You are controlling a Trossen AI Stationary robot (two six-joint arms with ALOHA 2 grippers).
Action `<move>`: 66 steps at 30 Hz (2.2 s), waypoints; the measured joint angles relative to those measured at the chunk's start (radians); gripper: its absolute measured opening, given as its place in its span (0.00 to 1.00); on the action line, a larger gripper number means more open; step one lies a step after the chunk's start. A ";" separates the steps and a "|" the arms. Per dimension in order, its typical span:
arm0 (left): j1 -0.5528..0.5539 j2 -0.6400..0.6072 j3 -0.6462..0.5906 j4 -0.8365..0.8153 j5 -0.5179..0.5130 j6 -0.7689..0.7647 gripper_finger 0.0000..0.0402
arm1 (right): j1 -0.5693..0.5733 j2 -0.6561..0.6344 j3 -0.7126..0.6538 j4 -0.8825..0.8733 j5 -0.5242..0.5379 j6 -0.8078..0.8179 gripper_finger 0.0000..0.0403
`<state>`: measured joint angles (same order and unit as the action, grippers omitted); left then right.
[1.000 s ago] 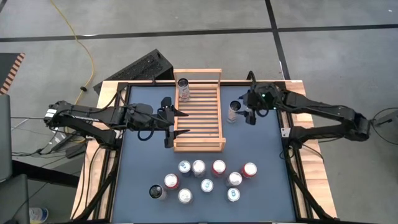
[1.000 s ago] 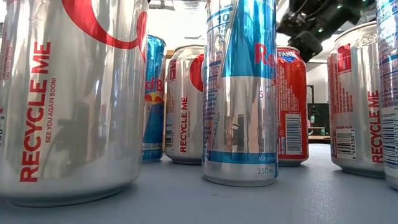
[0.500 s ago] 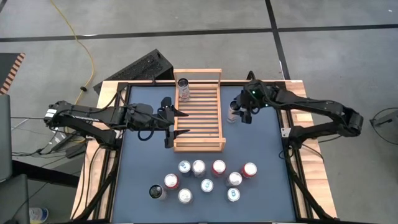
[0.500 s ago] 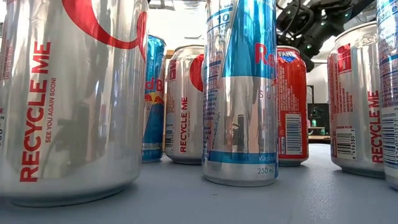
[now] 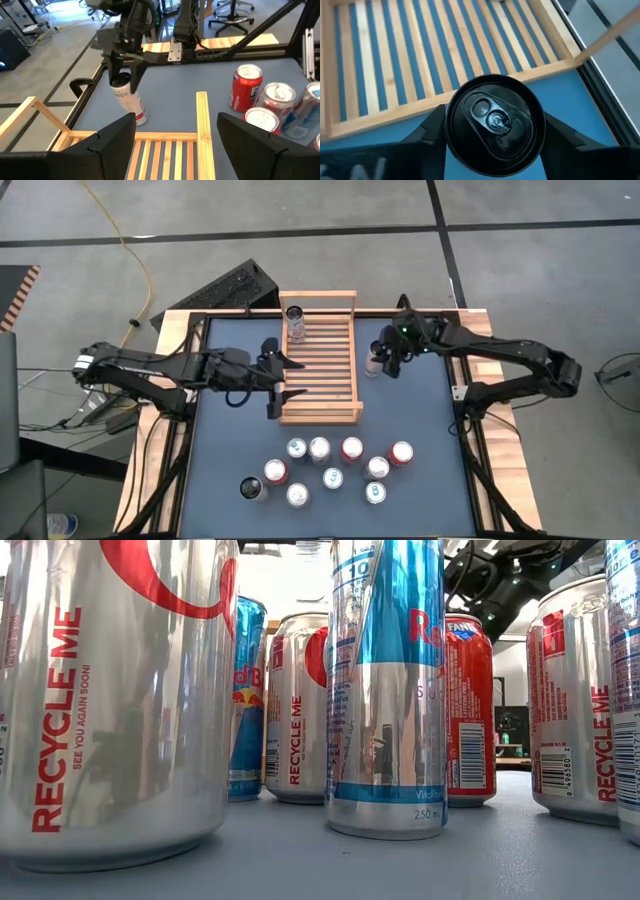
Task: Place canned beverage on shelf
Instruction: Put the right white soda can on the shelf aligned with the other white soda can
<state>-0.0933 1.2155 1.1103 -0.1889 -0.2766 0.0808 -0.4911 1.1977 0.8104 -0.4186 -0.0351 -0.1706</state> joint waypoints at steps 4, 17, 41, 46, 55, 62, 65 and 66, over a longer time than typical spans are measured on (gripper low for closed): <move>0.005 0.017 0.000 0.007 -0.001 0.012 0.67 | 0.055 0.000 0.000 -0.001 0.099 0.076 0.48; 0.009 -0.005 0.000 0.052 0.003 0.008 0.67 | 0.218 0.001 -0.002 -0.005 0.299 0.259 0.54; 0.010 -0.005 0.000 0.066 0.064 -0.018 0.67 | 0.223 0.001 -0.002 -0.015 0.294 0.302 0.62; 0.010 -0.005 0.000 0.066 0.065 -0.005 0.67 | 0.223 0.001 -0.002 -0.014 0.288 0.305 0.67; 0.010 -0.005 0.000 0.066 0.082 0.005 0.67 | 0.223 0.000 -0.002 0.011 0.287 0.313 0.67; 0.010 0.001 0.000 0.066 0.106 0.006 0.67 | 0.223 -0.001 0.000 0.019 0.222 0.312 0.67; 0.010 0.014 -0.001 0.065 0.078 0.004 0.67 | 0.223 -0.001 0.003 0.015 0.219 0.312 0.67; 0.010 0.015 -0.001 0.065 0.072 0.004 0.67 | 0.223 -0.001 0.007 0.011 0.216 0.312 0.67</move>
<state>-0.0830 1.2304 1.1095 -0.1240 -0.2046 0.0850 -0.2680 1.1969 0.8176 -0.4073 0.1812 0.1409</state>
